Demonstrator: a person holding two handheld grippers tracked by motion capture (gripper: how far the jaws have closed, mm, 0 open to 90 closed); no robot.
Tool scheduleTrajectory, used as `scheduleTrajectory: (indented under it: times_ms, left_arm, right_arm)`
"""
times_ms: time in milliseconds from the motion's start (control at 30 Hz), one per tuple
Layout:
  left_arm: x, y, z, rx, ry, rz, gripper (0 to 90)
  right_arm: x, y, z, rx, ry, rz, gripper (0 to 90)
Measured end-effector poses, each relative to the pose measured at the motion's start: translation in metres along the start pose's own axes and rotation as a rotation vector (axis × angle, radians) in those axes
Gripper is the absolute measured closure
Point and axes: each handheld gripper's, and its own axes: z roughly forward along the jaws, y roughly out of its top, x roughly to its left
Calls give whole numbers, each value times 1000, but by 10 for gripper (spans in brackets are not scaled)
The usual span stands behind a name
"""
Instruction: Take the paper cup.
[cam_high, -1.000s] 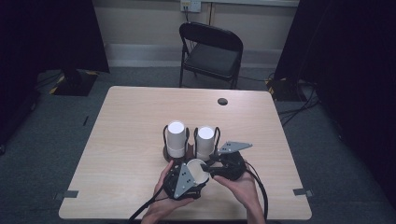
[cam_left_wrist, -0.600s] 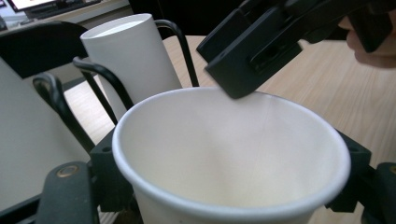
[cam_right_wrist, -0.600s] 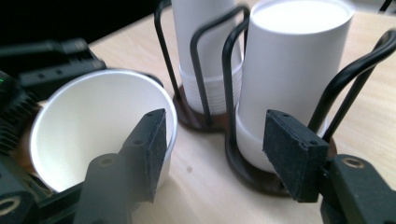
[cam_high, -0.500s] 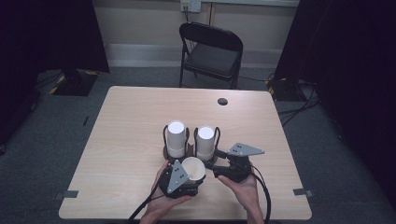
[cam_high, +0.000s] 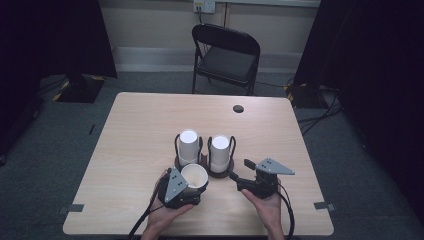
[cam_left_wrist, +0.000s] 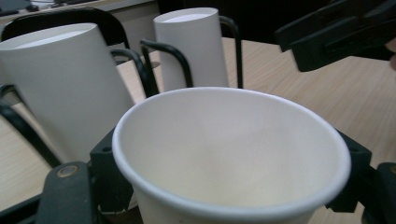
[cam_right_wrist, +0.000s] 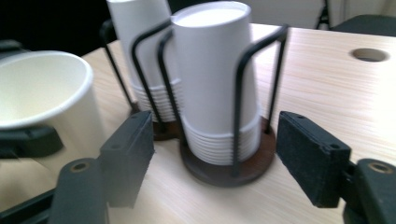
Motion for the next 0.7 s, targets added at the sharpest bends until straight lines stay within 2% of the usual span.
scheduleTrajectory:
  times_ms: [100,133,167,233,267,400,700]
  left_arm:
    - [6,-3,-7,-15,9,-27,223]
    - [7,-4,-7,-18,15,-32,223]
    - [10,-4,-9,-17,20,-38,223]
    - [15,-5,-12,-13,44,-40,224]
    - [17,-5,-13,-12,64,-42,225]
    - [29,-7,-18,-37,90,-84,225]
    - [55,2,-31,-68,160,-92,225]
  right_arm:
    - [-3,-5,-2,-4,-21,14,252]
    - [-5,-9,-3,-3,-38,5,209]
    - [-5,-9,-3,-3,-38,5,209]
    - [-9,-14,-6,-13,-43,22,211]
    - [-10,-17,-7,-20,-49,13,210]
    - [-14,-26,-10,-33,-70,17,205]
    - [-19,-38,-10,-34,-125,6,207]
